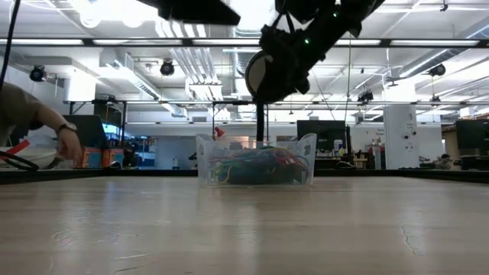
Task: Pick and place rubber bands into bin
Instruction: Return to Home Position
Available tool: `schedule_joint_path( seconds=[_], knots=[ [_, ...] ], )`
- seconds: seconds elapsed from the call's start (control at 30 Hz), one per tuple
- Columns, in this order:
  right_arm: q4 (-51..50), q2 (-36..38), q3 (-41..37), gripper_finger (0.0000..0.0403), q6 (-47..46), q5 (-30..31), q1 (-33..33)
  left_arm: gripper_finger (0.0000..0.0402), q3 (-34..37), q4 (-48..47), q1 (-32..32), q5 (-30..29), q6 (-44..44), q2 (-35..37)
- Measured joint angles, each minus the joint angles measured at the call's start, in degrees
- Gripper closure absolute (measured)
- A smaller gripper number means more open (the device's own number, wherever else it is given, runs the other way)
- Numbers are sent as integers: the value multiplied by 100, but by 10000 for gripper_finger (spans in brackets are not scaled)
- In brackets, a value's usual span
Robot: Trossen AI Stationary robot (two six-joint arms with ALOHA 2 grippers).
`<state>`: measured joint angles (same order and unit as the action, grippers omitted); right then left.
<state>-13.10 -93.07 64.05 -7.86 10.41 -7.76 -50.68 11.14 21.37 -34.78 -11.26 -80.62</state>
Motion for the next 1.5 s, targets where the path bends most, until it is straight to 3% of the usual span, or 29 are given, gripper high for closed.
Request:
schedule_joint_path(
  seconds=[0.13,0.27,0.47,0.6,0.77,0.93,1.1,1.3,1.5],
  knots=[
    [-19,18,286,290,-740,2,-19,256,26,443,-39,140,-1199,2],
    [-2,133,562,295,-255,-22,0,256,-15,527,-293,645,-1594,41],
    [152,227,1048,303,2064,-903,507,256,112,490,-973,2650,-1923,248],
    [134,236,1367,308,1980,-937,753,256,151,492,-1482,3688,-2213,436],
    [-455,316,1814,315,1315,-867,722,256,158,591,-1969,3741,-2230,656],
    [-566,625,1935,316,2870,-1250,827,256,160,675,-2362,3758,-2265,882],
    [-1454,1178,1876,319,3273,-1347,821,256,218,539,-2697,3771,-2270,1327],
    [-1635,2306,1042,325,3386,-1348,694,256,862,525,-3227,4280,-2361,2218],
    [-760,3665,-252,325,3313,-1352,576,256,1617,898,-3505,4334,-2130,2950]
  ],
)
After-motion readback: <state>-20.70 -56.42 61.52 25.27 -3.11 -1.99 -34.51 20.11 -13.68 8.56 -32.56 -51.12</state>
